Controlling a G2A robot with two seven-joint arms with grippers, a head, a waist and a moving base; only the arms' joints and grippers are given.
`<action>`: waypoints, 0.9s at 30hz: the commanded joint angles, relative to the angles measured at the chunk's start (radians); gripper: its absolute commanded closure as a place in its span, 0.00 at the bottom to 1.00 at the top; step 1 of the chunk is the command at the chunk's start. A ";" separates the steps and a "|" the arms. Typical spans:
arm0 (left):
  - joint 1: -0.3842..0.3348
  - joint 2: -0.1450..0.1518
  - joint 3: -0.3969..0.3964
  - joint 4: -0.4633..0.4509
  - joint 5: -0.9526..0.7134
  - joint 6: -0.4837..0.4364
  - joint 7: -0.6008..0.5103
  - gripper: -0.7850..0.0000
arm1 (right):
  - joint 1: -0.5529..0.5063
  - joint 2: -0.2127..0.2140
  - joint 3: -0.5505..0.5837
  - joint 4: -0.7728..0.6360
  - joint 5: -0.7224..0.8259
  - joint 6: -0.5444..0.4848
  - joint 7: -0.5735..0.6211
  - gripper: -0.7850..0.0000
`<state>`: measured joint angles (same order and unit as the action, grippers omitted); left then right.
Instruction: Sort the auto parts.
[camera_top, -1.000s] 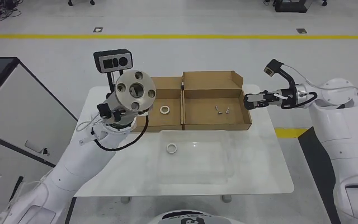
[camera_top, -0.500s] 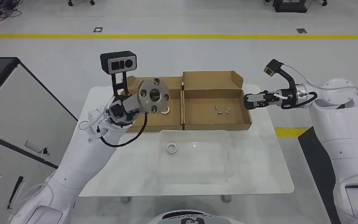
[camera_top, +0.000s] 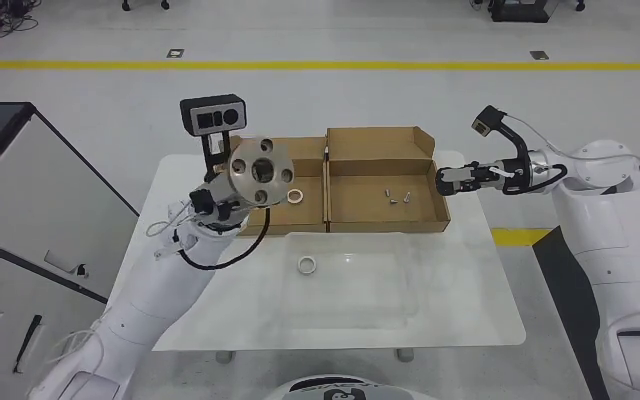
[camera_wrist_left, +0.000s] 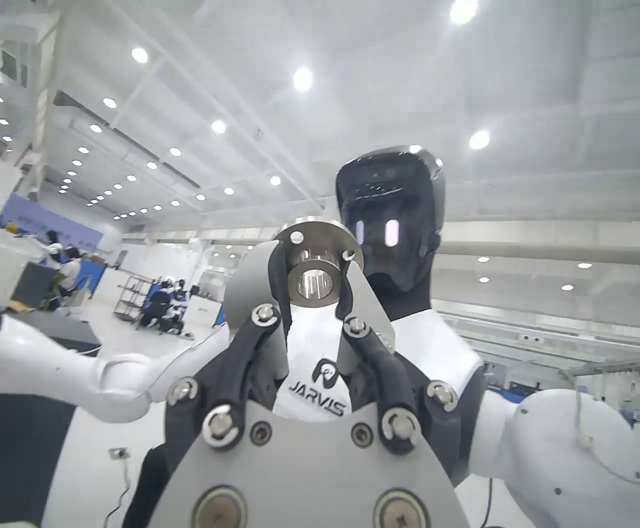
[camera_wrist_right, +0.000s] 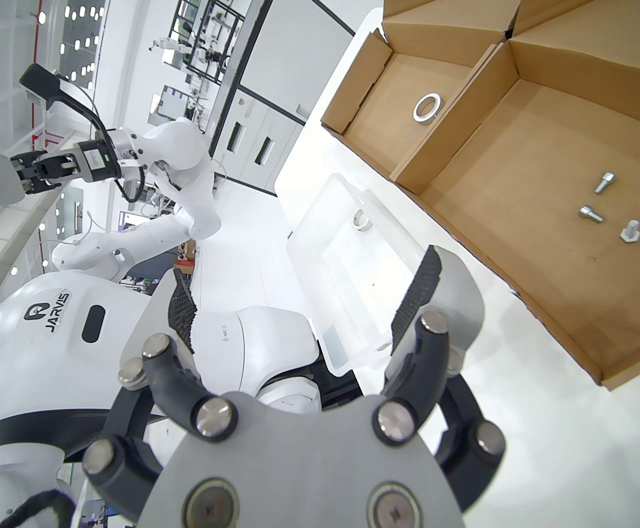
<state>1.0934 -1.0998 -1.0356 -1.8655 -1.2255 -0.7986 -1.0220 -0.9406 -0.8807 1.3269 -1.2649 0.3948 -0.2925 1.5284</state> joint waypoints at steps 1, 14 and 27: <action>0.006 -0.008 -0.008 -0.008 -0.066 0.017 -0.017 1.00 | 0.000 0.000 0.000 0.000 0.000 0.000 0.000 0.00; 0.038 -0.062 -0.097 0.019 -0.035 0.104 -0.104 1.00 | 0.000 0.000 0.000 0.000 0.000 0.000 0.000 0.00; 0.044 -0.088 -0.088 0.051 0.153 0.073 -0.072 1.00 | 0.000 0.000 0.000 0.000 0.000 0.000 0.000 0.00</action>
<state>1.1403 -1.1859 -1.1259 -1.8137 -1.0345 -0.7320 -1.0882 -0.9406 -0.8807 1.3269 -1.2649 0.3948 -0.2925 1.5284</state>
